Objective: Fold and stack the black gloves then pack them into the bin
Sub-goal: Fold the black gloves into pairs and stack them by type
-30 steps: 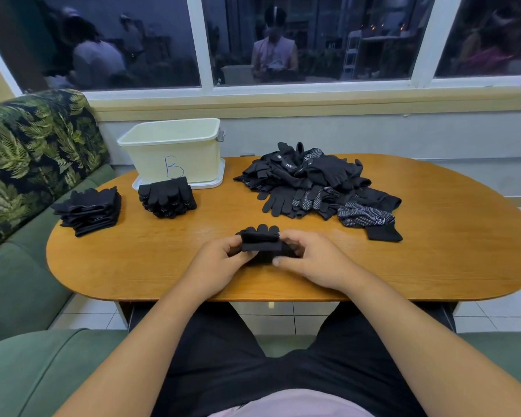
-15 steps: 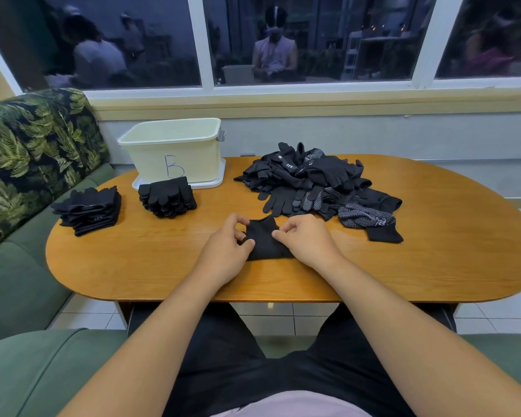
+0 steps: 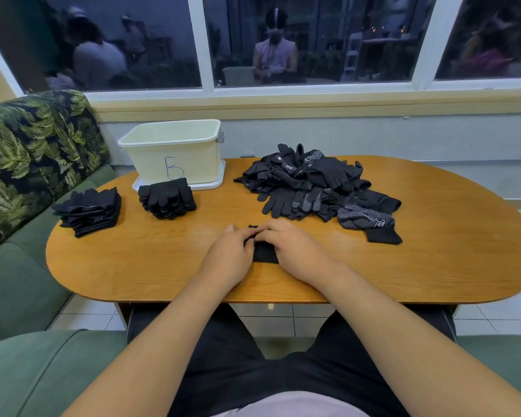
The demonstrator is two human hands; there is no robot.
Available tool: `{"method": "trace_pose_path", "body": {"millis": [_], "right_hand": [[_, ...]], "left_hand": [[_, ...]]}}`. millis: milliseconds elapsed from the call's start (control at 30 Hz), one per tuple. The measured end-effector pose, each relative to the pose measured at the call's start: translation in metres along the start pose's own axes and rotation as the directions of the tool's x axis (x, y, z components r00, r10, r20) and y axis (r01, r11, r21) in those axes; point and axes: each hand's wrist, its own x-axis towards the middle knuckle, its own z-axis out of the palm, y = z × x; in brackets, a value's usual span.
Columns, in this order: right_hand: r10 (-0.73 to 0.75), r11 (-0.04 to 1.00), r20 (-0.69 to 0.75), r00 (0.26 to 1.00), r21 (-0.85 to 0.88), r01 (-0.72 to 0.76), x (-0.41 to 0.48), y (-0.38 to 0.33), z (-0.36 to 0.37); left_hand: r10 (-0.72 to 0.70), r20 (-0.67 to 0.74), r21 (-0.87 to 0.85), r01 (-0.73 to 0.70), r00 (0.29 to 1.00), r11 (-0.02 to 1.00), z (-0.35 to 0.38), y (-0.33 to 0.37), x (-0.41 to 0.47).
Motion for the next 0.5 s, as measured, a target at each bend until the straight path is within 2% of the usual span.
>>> {"method": "trace_pose_path", "body": {"millis": [100,233,267,333,400,500], "right_hand": [[0.083,0.996,0.103,0.991,0.022,-0.086,0.0,0.001,-0.004],[0.156,0.978,0.1,0.983,0.121,-0.167,-0.009,0.002,-0.004],[0.169,0.972,0.099,0.981,0.146,-0.182,-0.01,0.003,-0.004],[0.178,0.963,0.112,0.978,0.186,-0.197,-0.011,0.006,-0.003],[0.172,0.955,0.134,0.976,0.221,-0.198,-0.011,0.006,-0.005],[0.176,0.944,0.153,0.972,0.253,-0.211,-0.013,0.004,-0.007]], "left_hand": [[-0.019,-0.066,-0.002,0.019,0.998,1.0,-0.001,-0.003,-0.002],[-0.006,-0.105,0.065,0.013,0.994,0.998,-0.004,-0.007,-0.005],[0.06,-0.12,0.108,-0.047,0.991,0.993,-0.006,-0.009,-0.007],[0.273,-0.105,0.172,-0.253,0.956,0.952,-0.012,-0.016,-0.011],[0.439,-0.002,0.177,-0.432,0.898,0.884,-0.018,-0.026,-0.015],[0.451,0.092,0.174,-0.46,0.888,0.871,-0.021,-0.034,-0.015]]}}
